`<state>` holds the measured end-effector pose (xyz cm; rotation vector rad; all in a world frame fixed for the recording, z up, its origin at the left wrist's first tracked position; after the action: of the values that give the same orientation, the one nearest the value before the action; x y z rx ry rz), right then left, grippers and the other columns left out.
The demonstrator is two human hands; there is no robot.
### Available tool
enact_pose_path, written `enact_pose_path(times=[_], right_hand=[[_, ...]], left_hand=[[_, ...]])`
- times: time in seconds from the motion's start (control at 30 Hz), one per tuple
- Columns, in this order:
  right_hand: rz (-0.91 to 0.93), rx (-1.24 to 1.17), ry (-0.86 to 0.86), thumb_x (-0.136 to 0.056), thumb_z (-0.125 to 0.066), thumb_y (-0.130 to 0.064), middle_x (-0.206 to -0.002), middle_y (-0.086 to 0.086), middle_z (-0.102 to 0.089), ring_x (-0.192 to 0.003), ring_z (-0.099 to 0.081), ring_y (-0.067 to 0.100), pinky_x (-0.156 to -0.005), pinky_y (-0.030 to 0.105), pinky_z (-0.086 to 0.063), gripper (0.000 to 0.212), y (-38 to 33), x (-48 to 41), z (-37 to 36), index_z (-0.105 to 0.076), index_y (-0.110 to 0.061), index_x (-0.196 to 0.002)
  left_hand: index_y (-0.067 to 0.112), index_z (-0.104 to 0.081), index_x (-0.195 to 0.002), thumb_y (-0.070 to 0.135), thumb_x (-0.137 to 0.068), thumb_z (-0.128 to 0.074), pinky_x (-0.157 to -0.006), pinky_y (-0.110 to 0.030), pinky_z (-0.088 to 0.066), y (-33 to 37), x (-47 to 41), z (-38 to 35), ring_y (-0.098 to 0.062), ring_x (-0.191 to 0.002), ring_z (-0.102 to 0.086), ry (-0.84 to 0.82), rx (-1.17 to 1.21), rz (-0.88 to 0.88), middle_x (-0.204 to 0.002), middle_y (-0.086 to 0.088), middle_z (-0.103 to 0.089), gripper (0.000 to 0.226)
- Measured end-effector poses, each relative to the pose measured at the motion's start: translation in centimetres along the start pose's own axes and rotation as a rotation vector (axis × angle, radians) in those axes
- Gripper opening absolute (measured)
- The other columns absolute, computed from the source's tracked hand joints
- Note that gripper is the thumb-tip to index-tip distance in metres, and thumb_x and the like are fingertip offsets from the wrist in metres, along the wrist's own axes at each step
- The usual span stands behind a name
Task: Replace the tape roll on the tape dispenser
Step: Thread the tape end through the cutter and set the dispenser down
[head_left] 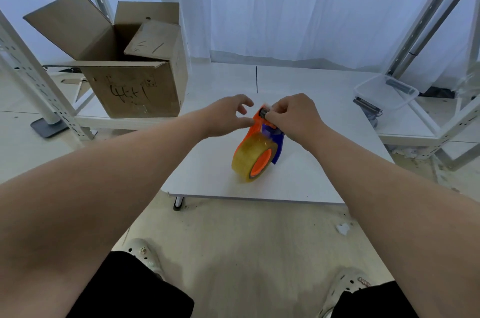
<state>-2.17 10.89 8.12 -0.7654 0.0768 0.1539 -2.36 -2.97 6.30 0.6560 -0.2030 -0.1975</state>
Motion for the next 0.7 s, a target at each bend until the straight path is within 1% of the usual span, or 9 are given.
enact_pose_path(times=[0.07,0.13,0.2,0.27,0.33,0.4,0.47,0.57,0.7], right_hand=[[-0.002,-0.037,0.003,-0.082,-0.063,-0.017,-0.074,0.01,-0.065,-0.071,-0.06,0.02,-0.069,0.032,-0.05,0.017,-0.2,0.0,0.1,-0.064,-0.006,-0.069],[0.001,-0.048,0.003,-0.081,-0.065,-0.017,-0.071,0.005,-0.063,-0.069,-0.058,0.017,-0.063,0.026,-0.048,0.016,-0.4,0.1,0.3,-0.062,-0.009,-0.067],[0.004,-0.03,-0.004,-0.08,-0.064,-0.015,-0.075,0.005,-0.064,-0.07,-0.057,0.015,-0.063,0.023,-0.046,0.012,-0.5,0.1,0.3,-0.063,-0.008,-0.07],[0.003,-0.024,0.001,-0.081,-0.063,-0.014,-0.08,0.008,-0.066,-0.073,-0.058,0.017,-0.067,0.027,-0.047,0.011,-0.4,0.1,0.4,-0.066,-0.006,-0.075],[0.001,-0.028,0.003,-0.083,-0.062,-0.014,-0.081,0.009,-0.066,-0.075,-0.057,0.018,-0.068,0.028,-0.046,0.013,-0.4,0.2,0.6,-0.066,-0.004,-0.076],[-0.001,-0.038,-0.011,-0.084,-0.062,-0.015,-0.081,0.008,-0.064,-0.076,-0.056,0.017,-0.064,0.024,-0.044,0.013,-0.4,0.2,0.6,-0.063,-0.006,-0.075],[-0.002,-0.044,-0.023,-0.085,-0.062,-0.014,-0.083,0.007,-0.063,-0.078,-0.056,0.016,-0.058,0.019,-0.041,0.011,-0.3,0.3,0.7,-0.062,-0.008,-0.075],[0.008,-0.049,-0.035,-0.085,-0.062,-0.012,-0.086,0.007,-0.063,-0.082,-0.057,0.017,-0.058,0.017,-0.042,0.008,-0.3,0.3,0.7,-0.062,-0.008,-0.078],[0.015,-0.044,-0.051,-0.085,-0.062,-0.013,-0.087,0.006,-0.064,-0.082,-0.057,0.015,-0.059,0.017,-0.043,0.008,0.0,0.3,0.7,-0.064,-0.007,-0.081]], left_hand=[[0.024,-0.042,-0.135,0.029,-0.088,-0.062,-0.086,-0.029,-0.048,0.4,-0.1,-0.4,-0.019,-0.106,-0.057,0.02,0.043,-0.026,-0.134,-0.005,-0.051,0.051],[0.023,-0.047,-0.128,0.021,-0.088,-0.063,-0.086,-0.03,-0.05,1.0,-0.1,-0.6,-0.021,-0.105,-0.06,0.035,0.125,-0.059,-0.134,-0.004,-0.05,0.043],[0.019,-0.052,-0.12,0.016,-0.087,-0.063,-0.085,-0.031,-0.052,1.6,0.0,-0.8,-0.021,-0.104,-0.061,0.038,0.17,-0.099,-0.132,-0.003,-0.051,0.035],[0.014,-0.055,-0.116,0.011,-0.086,-0.063,-0.085,-0.028,-0.049,2.0,0.0,-1.0,-0.02,-0.106,-0.059,0.046,0.168,-0.14,-0.127,-0.003,-0.055,0.031],[0.01,-0.059,-0.109,0.009,-0.086,-0.063,-0.087,-0.026,-0.047,2.1,-0.2,-0.7,-0.019,-0.11,-0.057,0.082,0.154,-0.166,-0.12,-0.004,-0.06,0.023],[0.009,-0.061,-0.101,0.01,-0.086,-0.063,-0.092,-0.029,-0.047,2.0,-0.5,-0.4,-0.019,-0.113,-0.056,0.108,0.121,-0.174,-0.118,-0.006,-0.063,0.015],[0.008,-0.063,-0.099,0.01,-0.086,-0.063,-0.093,-0.031,-0.048,2.0,-0.8,-0.2,-0.017,-0.111,-0.056,0.11,0.09,-0.177,-0.116,-0.005,-0.064,0.013],[0.006,-0.064,-0.098,0.01,-0.086,-0.063,-0.087,-0.026,-0.047,2.3,-1.0,-0.2,-0.014,-0.103,-0.055,0.114,0.06,-0.198,-0.105,-0.001,-0.06,0.013],[0.007,-0.062,-0.094,0.011,-0.087,-0.062,-0.07,-0.013,-0.047,2.7,-0.9,-0.3,-0.012,-0.09,-0.058,0.14,0.068,-0.21,-0.096,0.004,-0.057,0.007]])
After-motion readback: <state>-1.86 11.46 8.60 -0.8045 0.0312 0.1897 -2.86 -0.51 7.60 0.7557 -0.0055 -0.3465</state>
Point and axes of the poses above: each hand's wrist, its own x-axis away from the middle knuckle, its own z-axis out of the back of the hand, y = z × x, the point moved 7 cm from there along -x, towards the middle knuckle
